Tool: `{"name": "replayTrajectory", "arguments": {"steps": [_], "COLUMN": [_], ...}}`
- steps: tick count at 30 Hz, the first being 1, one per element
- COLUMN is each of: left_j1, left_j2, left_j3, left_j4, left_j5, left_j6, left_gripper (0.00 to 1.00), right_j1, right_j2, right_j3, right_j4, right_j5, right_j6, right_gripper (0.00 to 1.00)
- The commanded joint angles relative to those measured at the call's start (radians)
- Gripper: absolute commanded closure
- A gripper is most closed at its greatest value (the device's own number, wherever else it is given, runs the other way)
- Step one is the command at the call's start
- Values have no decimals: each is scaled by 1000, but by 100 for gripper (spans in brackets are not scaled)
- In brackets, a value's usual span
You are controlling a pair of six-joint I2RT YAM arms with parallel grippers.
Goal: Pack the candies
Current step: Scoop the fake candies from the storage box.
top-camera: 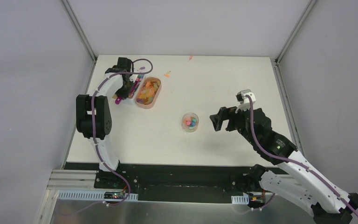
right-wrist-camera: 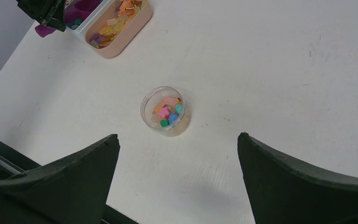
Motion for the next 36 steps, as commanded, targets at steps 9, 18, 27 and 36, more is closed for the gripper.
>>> {"name": "replayTrajectory", "arguments": {"steps": [9, 18, 27, 36], "left_j1": [17, 17, 17, 14], "left_j2": [-88, -140, -214, -294], "left_j3": [-98, -113, -141, -119], "left_j4": [91, 123, 141, 95], "left_j5": [19, 13, 12, 69], "left_j6": [-20, -7, 14, 56], "left_gripper": [100, 100, 100, 100], "right_j1": [4, 4, 4, 4], "right_j2": [-8, -7, -4, -5], "right_j3": [0, -2, -3, -1], "right_j4": [46, 51, 58, 57], "right_j5": [-11, -19, -30, -10], "right_j6": [18, 27, 32, 22], "right_gripper": [0, 0, 0, 0]}}
